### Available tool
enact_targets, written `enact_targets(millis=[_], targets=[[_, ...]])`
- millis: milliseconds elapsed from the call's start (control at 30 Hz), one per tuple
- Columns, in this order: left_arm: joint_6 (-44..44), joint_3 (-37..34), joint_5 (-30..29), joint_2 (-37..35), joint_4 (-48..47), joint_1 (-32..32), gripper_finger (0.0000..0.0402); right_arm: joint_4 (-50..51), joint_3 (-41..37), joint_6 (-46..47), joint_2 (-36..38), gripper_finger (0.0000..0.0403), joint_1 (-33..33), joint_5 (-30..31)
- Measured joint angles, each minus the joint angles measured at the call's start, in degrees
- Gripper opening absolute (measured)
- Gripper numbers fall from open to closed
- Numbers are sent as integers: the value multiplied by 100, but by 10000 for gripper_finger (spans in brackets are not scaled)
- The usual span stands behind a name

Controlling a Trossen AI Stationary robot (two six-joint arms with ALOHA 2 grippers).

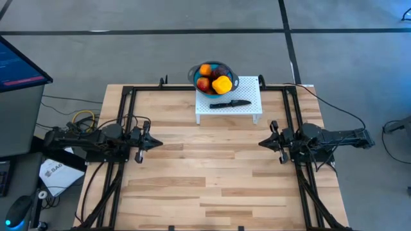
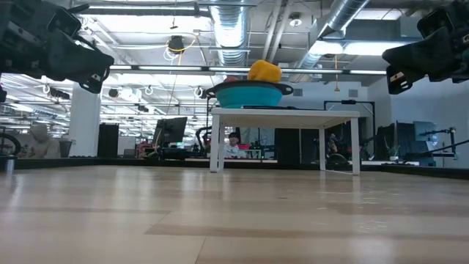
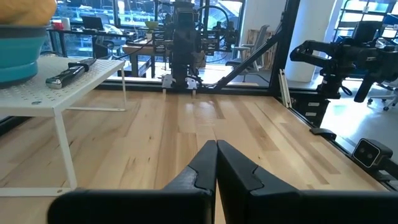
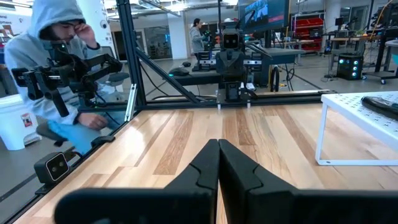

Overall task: Pick & Place Fruit
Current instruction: Return to Home Position

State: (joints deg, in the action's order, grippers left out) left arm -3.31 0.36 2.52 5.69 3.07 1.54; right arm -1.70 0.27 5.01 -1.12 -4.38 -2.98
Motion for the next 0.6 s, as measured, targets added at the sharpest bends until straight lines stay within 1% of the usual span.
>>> enact_targets(millis=[600], targets=[[2, 0, 4, 0, 91, 0, 2, 0, 0, -1, 0, 0, 0, 0]])
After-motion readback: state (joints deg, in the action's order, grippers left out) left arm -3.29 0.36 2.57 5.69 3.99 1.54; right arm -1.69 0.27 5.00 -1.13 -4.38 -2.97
